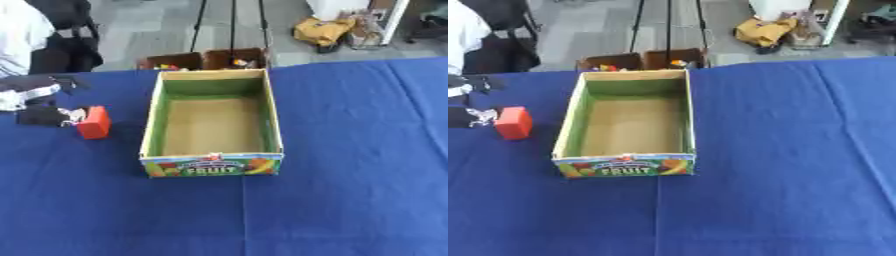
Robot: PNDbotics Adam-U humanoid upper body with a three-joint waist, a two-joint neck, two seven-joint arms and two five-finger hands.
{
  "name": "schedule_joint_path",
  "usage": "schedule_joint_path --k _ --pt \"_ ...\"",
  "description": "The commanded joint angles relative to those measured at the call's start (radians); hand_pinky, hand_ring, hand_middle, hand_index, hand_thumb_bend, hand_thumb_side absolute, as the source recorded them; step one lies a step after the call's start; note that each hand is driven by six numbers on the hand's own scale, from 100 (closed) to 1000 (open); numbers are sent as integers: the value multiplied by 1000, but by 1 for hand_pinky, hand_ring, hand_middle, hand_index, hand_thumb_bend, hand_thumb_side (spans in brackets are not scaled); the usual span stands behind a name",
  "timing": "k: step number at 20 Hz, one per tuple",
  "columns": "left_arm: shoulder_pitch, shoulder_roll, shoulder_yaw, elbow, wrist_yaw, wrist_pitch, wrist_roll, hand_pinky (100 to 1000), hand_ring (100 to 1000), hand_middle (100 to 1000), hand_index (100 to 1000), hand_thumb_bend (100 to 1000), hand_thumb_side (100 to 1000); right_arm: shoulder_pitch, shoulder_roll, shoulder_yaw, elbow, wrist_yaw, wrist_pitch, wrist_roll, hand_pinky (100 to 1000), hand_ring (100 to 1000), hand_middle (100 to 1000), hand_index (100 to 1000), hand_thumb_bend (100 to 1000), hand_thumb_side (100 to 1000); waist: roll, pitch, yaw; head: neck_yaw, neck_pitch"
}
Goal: Pick up objects on the table and place them in the box.
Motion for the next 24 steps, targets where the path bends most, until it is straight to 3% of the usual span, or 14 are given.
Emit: schedule_joint_path --k 1,8,14,24 --pt "-34 13 19 25 -48 -23 -31 804 973 1000 1000 257 851 -15 -24 0 -20 -7 -2 7 645 747 583 780 100 1000 10 2 -2 8 -15" --pt "-64 6 46 70 -127 -42 -52 818 985 1000 1000 216 771 -19 -25 2 -20 -15 -5 14 644 745 579 776 100 1000 8 18 -8 14 -27" --pt "-110 37 64 49 -153 -51 -36 886 1000 1000 1000 248 767 -15 -29 3 -20 -18 -6 20 643 741 572 769 100 1000 10 25 -9 17 -30" --pt "-147 34 77 71 -116 -99 -118 903 1000 1000 1000 317 807 -19 -34 6 -20 -22 -1 26 643 740 564 758 100 1000 22 39 -20 32 -44"
